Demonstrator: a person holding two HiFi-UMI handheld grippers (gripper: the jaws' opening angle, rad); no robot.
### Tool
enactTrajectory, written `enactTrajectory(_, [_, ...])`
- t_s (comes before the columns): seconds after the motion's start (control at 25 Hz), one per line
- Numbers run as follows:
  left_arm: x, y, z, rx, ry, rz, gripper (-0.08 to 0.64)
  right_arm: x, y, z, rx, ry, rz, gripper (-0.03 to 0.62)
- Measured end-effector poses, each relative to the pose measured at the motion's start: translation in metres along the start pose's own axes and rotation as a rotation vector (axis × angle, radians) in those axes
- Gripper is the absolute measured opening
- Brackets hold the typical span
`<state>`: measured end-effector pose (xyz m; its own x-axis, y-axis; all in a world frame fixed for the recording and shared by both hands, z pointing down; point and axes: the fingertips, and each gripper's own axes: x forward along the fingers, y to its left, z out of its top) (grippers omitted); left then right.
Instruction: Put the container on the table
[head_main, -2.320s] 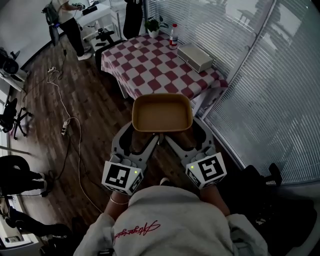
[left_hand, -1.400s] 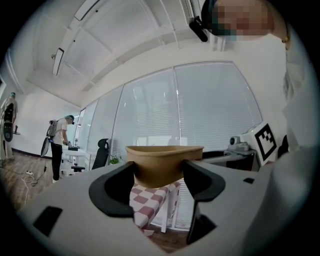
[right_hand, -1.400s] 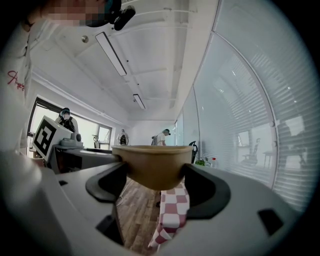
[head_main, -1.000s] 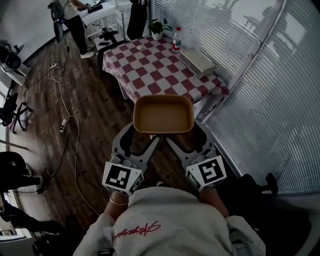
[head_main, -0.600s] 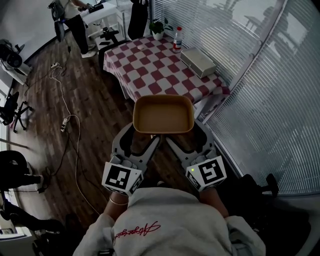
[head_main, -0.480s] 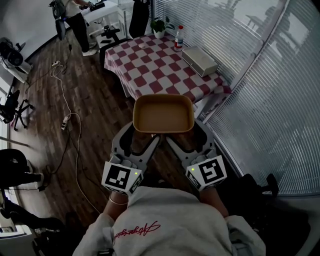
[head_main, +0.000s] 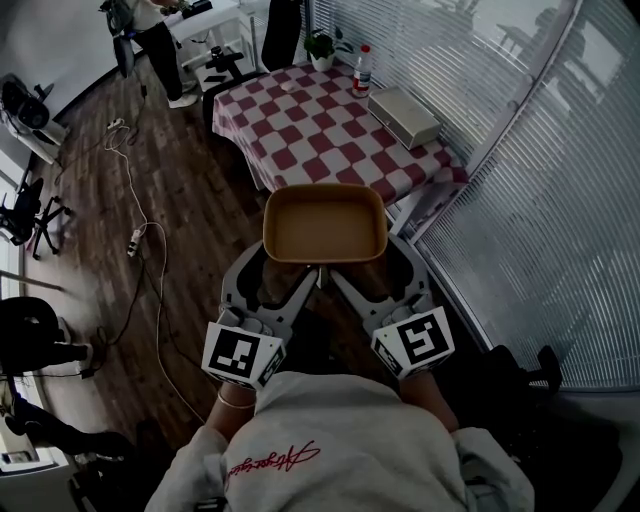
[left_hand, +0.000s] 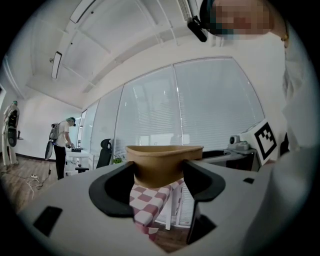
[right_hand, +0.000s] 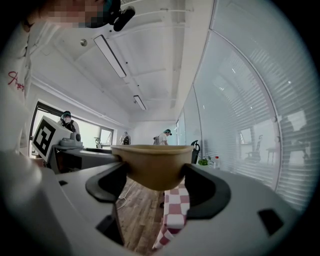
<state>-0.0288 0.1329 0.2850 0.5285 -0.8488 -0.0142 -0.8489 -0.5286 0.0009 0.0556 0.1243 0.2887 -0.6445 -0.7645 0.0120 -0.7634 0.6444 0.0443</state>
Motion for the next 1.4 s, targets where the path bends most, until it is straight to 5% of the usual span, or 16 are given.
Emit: enactTrajectory(1.4, [0.085,0.058,-0.004,-0.022,-0.011,-0.040,0.319,0.078,-0.060,-0.003,-0.018,0.009,-0.040,0.364])
